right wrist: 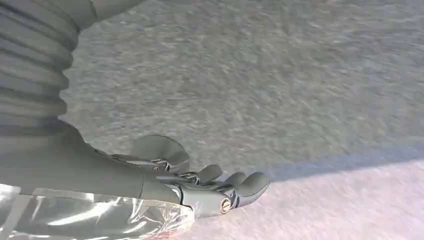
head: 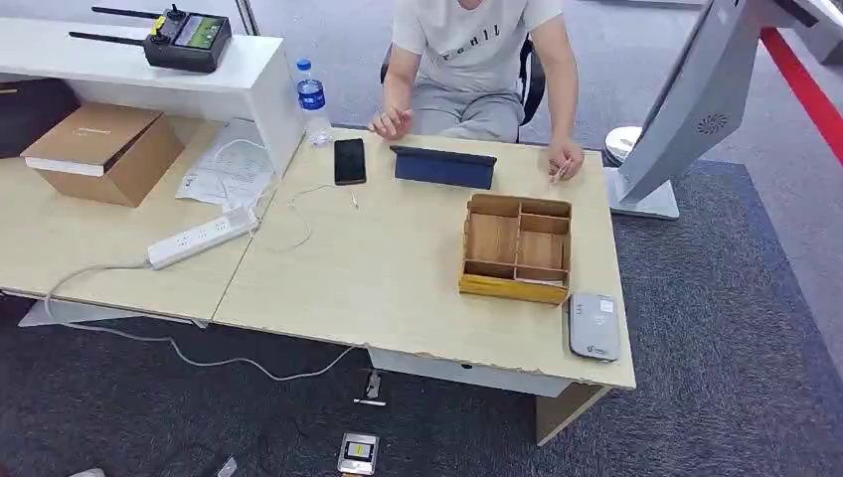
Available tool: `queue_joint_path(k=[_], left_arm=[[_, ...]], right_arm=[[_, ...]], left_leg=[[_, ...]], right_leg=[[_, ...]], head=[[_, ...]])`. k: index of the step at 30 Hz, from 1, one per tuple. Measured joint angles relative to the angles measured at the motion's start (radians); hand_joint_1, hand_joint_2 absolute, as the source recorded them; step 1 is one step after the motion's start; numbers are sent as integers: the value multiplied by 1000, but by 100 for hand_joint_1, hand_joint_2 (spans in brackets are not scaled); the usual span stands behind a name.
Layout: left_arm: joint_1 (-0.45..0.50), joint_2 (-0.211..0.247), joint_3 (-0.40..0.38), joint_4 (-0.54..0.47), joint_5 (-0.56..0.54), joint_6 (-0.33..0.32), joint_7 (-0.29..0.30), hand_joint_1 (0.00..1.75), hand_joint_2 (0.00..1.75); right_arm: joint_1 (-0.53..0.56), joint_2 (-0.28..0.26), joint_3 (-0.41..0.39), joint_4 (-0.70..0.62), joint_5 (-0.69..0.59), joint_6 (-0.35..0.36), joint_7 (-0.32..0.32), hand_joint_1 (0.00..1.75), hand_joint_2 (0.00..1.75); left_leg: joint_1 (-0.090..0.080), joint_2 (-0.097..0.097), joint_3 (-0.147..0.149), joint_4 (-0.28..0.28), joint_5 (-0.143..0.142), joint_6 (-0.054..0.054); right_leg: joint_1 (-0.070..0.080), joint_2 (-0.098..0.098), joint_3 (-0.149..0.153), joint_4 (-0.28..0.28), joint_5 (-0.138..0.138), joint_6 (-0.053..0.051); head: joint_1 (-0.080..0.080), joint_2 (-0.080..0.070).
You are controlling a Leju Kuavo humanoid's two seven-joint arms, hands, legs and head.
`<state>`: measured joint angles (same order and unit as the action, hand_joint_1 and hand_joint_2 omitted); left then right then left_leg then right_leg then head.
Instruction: Pass the card to the sensor for recognition and then transmit it.
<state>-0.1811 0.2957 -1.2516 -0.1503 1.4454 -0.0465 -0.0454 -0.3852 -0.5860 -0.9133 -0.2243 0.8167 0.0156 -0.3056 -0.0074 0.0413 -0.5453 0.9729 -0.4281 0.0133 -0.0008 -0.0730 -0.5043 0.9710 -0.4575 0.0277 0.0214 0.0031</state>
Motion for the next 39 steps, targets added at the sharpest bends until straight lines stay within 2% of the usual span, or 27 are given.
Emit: queue_joint_path(k=[5, 8, 13, 18, 22, 29, 32, 35, 39], left_arm=[[-3, 7, -2, 0, -17, -15, -4, 0, 0], [-8, 13, -2, 0, -23, -21, -7, 0, 0], [-8, 16, -5, 0, -33, -33, -7, 0, 0], [-11, 24, -9, 0, -46, -56, -10, 0, 0], [-11, 30, -12, 0, -55, -69, -18, 0, 0], [-13, 39, -29, 0, -90, -92, -43, 0, 0], [-14, 44, -34, 0, -97, -98, -55, 0, 0], [-21, 45, -39, 0, -106, -95, -71, 0, 0], [-20, 45, -52, 0, -113, -94, -83, 0, 0]], right_arm=[[-119, -30, 0, -16, -45, 17, -92, 0, 175], [-226, -53, 17, -37, -63, 21, -95, 0, 175], [-340, -62, 101, -76, -148, -19, -84, 0, 175], [-405, -62, 234, -121, -237, -35, -91, 0, 175], [-431, -60, 348, -159, -295, -56, -88, 0, 175], [-483, -47, 617, -274, -365, -112, -34, 0, 175], [-518, -23, 730, -330, -287, -174, -4, 0, 175], [-569, 14, 885, -352, -144, -266, 8, 0, 175], [-637, 86, 1036, -345, -12, -319, 3, 0, 175]], left_leg=[[-1, 3, -1, 0, 1, 0], [-2, 4, -2, 0, 3, 2], [-2, 2, -3, 0, 4, 2], [-3, 2, -4, 0, 4, 2], [-3, 0, -5, 0, 4, 2], [-3, 0, -7, 0, 6, 2], [-4, 2, -6, 0, 6, 1], [-2, 3, -6, 0, 7, 0], [-2, 1, -8, 0, 9, -1]], right_leg=[[-2, 2, -4, 3, 1, 0], [-3, 2, -5, 4, 2, 1], [-3, 0, -5, 4, 3, 0], [-3, 1, -5, 4, 3, 0], [-2, 0, -6, 5, 3, 0], [-1, 0, -7, 6, 4, 0], [-1, 1, -8, 7, 4, -1], [0, 2, -8, 7, 5, -1], [0, 1, -12, 8, 6, -3]], head=[[-1, 0], [0, 0], [0, 0], [-1, 0], [-1, 0], [0, 0], [0, 0], [0, 0], [-1, 0]])
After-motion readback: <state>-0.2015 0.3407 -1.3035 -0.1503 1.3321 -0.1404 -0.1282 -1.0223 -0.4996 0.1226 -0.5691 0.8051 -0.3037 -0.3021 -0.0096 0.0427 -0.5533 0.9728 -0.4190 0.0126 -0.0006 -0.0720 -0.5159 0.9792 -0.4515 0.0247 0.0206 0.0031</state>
